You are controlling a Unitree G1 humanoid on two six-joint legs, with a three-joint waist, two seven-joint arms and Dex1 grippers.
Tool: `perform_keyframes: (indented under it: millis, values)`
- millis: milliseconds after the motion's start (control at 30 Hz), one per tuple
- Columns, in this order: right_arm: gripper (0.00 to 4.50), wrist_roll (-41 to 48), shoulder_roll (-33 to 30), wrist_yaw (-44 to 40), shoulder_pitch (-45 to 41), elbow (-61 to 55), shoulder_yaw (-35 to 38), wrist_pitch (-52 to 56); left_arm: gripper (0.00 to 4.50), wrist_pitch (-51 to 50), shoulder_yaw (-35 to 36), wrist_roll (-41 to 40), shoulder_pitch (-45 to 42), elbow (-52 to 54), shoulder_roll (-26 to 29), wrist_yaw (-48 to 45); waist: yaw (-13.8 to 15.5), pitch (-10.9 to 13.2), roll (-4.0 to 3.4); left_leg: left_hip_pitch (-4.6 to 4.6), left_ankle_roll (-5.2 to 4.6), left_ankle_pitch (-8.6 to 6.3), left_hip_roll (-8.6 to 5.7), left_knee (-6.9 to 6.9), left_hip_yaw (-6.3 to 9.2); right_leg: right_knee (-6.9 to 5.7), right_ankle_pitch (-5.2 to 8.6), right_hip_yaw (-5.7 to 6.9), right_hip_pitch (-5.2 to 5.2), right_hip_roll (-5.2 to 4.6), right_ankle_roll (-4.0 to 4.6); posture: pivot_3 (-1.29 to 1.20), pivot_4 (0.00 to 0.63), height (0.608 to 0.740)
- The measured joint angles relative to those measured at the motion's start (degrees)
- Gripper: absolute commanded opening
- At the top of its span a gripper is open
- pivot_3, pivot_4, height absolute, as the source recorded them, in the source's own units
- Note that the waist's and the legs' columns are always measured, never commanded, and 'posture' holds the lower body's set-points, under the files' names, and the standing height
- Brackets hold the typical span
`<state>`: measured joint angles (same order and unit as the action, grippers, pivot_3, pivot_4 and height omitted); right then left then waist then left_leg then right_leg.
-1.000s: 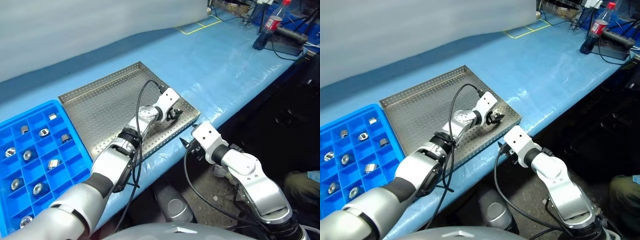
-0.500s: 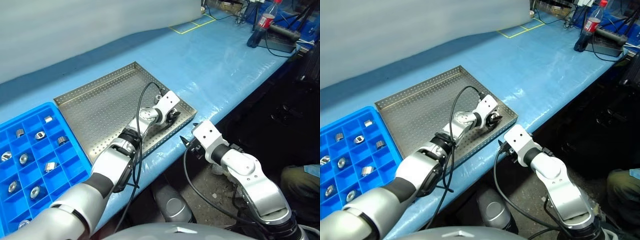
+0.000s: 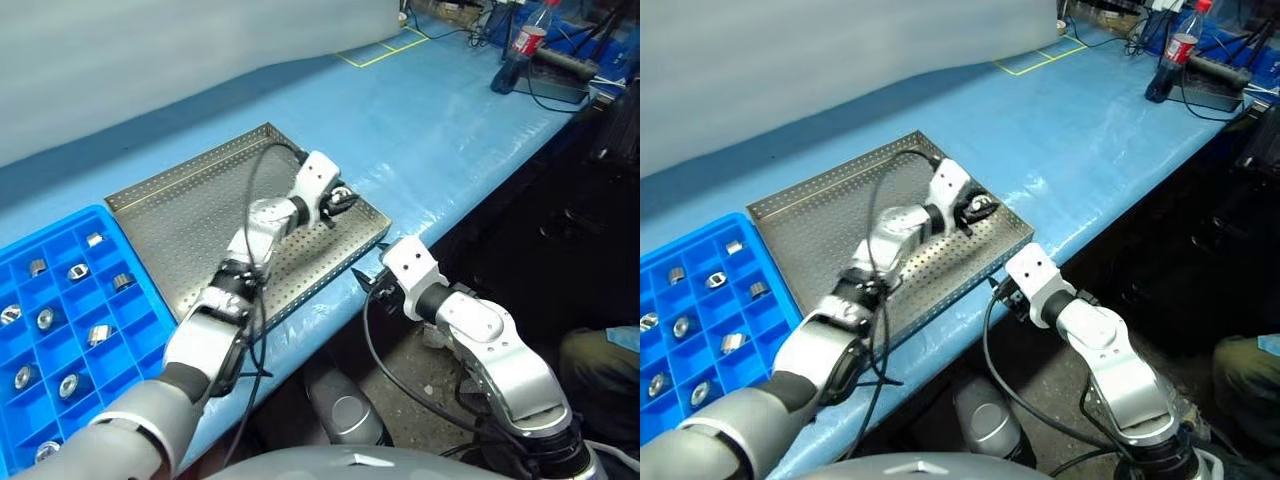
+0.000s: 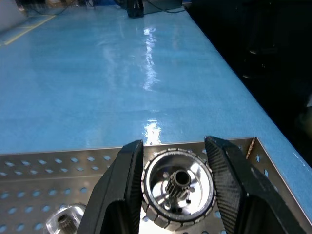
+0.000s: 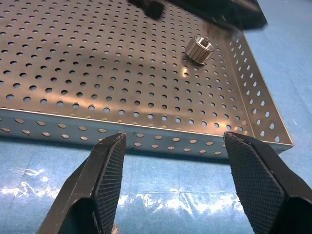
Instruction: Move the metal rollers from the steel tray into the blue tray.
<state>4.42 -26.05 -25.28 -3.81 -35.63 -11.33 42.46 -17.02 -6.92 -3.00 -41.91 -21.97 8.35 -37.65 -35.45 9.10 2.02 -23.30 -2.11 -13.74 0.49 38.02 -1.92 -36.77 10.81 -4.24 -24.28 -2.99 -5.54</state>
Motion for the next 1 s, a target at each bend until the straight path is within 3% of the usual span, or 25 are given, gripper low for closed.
perform_keyframes:
  millis: [133, 367, 600, 733, 1000]
  values:
    - [3.37, 3.0, 0.6, -3.3, -2.9, 2.6, 0.5, -1.4, 1.71, -13.5, 2.8, -1.8, 13.7, 24.0, 8.7, 0.6, 2.0, 0.0, 0.0, 0.33, 0.01, 0.01, 0.03, -0.03, 0.08, -0.1, 0.0, -0.05, 0.15, 0.09, 0.02, -0.34, 0.15, 0.74]
    - [3.37, 5.7, 2.5, -7.1, -8.4, 6.0, -1.3, -4.6, 1.71, -29.7, 10.0, -3.1, 27.8, 51.9, 16.6, 5.6, 11.2, 0.1, 0.08, 0.35, 0.01, 0.01, -0.02, -0.1, 0.19, 0.1, 0.12, 0.19, 0.24, -0.06, 0.24, -0.21, 0.15, 0.74]
    - [3.37, 6.4, 3.9, -9.4, -11.0, 9.3, -4.6, -6.5, 1.71, -38.4, 18.9, -5.3, 37.8, 64.2, 19.7, 8.5, 19.6, 0.1, 0.03, -0.28, 0.18, -0.13, -0.02, -0.19, 0.41, -0.06, 0.16, 0.43, -0.5, -0.05, 0.8, -0.11, 0.15, 0.74]
    - [3.37, 6.4, 4.2, -10.4, -11.8, 10.4, -6.4, -7.4, 1.71, -41.5, 21.1, -7.5, 43.9, 67.8, 18.8, 9.1, 23.8, 0.1, 0.04, -0.35, 0.17, -0.23, -0.02, -0.12, 0.49, -0.01, 0.18, 0.58, -0.49, -0.1, 0.85, -0.09, 0.15, 0.74]
    - [3.37, 6.1, 4.8, -11.0, -12.3, 11.1, -8.8, -8.5, 1.71, -42.8, 21.5, -11.4, 50.4, 70.3, 18.0, 10.3, 28.8, 0.1, 0.04, -0.25, 0.17, -0.22, 0.02, 0.17, 0.51, -0.05, 0.51, 0.99, -0.3, -0.28, 1.44, -0.1, 0.15, 0.74]
